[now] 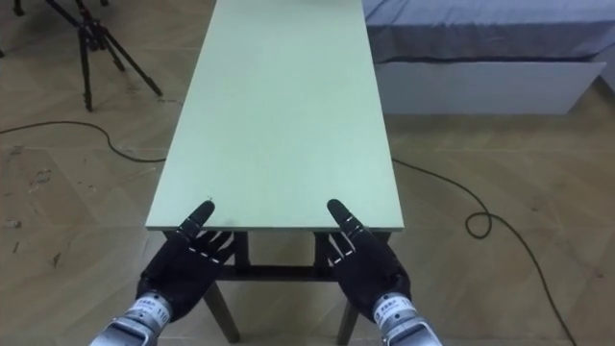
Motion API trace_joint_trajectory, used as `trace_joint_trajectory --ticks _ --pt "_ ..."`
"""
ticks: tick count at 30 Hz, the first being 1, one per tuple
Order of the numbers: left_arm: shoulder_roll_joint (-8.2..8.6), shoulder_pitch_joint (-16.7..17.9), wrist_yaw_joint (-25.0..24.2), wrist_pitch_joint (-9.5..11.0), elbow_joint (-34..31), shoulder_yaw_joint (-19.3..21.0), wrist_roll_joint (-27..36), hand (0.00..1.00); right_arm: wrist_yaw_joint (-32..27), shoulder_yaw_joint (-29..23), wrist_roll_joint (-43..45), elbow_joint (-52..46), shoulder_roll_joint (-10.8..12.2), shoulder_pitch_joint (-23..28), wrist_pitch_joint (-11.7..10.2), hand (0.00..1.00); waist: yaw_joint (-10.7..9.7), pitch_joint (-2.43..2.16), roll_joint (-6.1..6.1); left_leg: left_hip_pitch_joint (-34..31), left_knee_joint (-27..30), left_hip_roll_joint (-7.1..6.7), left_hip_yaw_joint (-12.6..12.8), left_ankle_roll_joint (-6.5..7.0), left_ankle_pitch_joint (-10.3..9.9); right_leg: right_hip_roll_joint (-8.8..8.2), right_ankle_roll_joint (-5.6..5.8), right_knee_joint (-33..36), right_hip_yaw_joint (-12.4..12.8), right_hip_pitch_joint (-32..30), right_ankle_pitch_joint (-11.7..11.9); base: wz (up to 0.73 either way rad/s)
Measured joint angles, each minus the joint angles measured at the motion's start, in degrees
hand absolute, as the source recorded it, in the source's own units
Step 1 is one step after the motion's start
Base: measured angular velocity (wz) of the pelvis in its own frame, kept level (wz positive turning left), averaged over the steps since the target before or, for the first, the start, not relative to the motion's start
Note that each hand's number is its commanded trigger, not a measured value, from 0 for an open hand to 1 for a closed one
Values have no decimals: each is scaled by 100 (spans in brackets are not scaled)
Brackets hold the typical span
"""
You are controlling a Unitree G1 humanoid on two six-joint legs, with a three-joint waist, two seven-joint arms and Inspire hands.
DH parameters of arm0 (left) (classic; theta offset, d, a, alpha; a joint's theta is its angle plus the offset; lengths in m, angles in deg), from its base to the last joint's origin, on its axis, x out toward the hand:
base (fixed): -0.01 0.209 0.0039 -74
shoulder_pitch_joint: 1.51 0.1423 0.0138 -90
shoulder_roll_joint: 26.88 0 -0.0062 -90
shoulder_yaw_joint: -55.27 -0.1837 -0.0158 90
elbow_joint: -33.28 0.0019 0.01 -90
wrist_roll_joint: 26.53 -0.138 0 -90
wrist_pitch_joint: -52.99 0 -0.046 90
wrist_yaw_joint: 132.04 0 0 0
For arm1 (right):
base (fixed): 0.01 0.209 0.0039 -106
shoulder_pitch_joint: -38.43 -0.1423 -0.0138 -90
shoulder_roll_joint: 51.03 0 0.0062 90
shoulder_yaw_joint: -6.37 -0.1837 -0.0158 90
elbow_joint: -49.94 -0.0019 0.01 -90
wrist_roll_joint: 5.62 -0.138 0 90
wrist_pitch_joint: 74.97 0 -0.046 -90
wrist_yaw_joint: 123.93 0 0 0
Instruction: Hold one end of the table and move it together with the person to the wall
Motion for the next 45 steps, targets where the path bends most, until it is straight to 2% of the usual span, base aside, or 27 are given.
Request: trace_joint_trajectory --ticks 2,6,10,12,14,19,20,21,22,23,27,30,35,39,41,45 --pt "103 -1 9 -66 44 134 0 0 -41 -24 -55 0 31 -5 0 0 -20 -5 8 -1 0 0 -2 0 0 -2 -1 1 -2 -1 1 0" --pt "187 -140 11 -100 268 191 -1 0 -68 -56 -192 0 39 -6 3 0 8 -10 18 0 5 0 2 0 0 -3 -2 12 -5 -1 2 0" --pt "251 -148 29 -147 342 260 -7 0 -190 -150 -229 -1 191 -11 -7 0 -1 -47 74 1 7 0 1 0 0 -7 -3 26 -7 4 2 0" --pt "278 -148 49 -150 348 290 -8 0 -268 -150 -229 -1 202 -43 -8 0 3 -45 89 -2 14 -1 3 0 0 -12 -3 53 -6 -3 1 0" --pt "375 -148 132 -145 348 371 -8 0 -368 -158 -229 0 219 -85 -15 0 -3 -39 106 -3 24 -4 3 0 0 -15 -6 55 -5 -1 -1 0" --pt "447 -148 261 -107 351 377 -8 0 -522 -190 -387 -26 283 -168 -75 0 52 -27 143 -19 30 -6 4 0 1 -14 -17 83 14 -54 -12 0" --pt "467 -149 263 -78 351 366 -9 3 -547 -187 -382 -30 292 -205 -105 0 53 -29 141 -48 31 -6 0 -1 5 -14 -19 97 15 -93 -13 0" --pt "474 -151 266 -69 351 364 -10 60 -549 -185 -383 -30 302 -224 -123 43 56 -28 140 -58 30 -6 -4 -1 12 -14 -19 96 15 -104 -13 0" --pt "479 -151 279 -54 359 353 -9 72 -563 -185 -397 -28 335 -251 -147 100 51 -28 140 -68 29 -5 -15 -3 15 -11 -20 91 14 -111 -13 0" --pt "480 -151 299 -43 363 355 -12 100 -564 -178 -409 -25 376 -247 -169 100 53 -26 136 -77 25 -2 -15 -5 17 -9 -23 90 13 -121 -14 0" --pt "486 -189 333 -30 363 357 -24 100 -544 -175 -409 -25 399 -250 -181 100 41 -17 111 -126 15 -3 -14 -5 17 -10 -23 91 14 -176 -15 0" --pt "488 -190 350 3 327 361 -131 100 -547 -142 -410 -29 421 -249 -254 100 45 7 57 -148 14 -3 -13 -5 17 -12 -23 72 -6 -187 -15 0" --pt "608 -234 356 10 81 350 -128 100 -1053 -141 -449 21 443 -249 -367 100 170 9 54 -205 12 0 -17 -5 17 -13 -22 66 -34 -232 -15 1" --pt "635 -227 377 10 35 328 -164 100 -1129 -128 -441 23 432 -250 -384 100 198 9 52 -178 7 15 -34 -5 17 -5 -22 72 -67 -206 -15 -1" --pt "638 -217 415 9 40 290 -168 99 -1181 -73 -367 23 432 -247 -498 100 208 12 48 -147 -20 6 -30 -5 17 -9 -22 70 -66 -194 -15 -4" --pt "631 -267 416 22 105 291 -291 100 -1209 -72 -354 30 434 -256 -504 100 223 16 48 -145 -24 -5 -14 -5 17 -21 -21 70 -69 -196 -14 0"
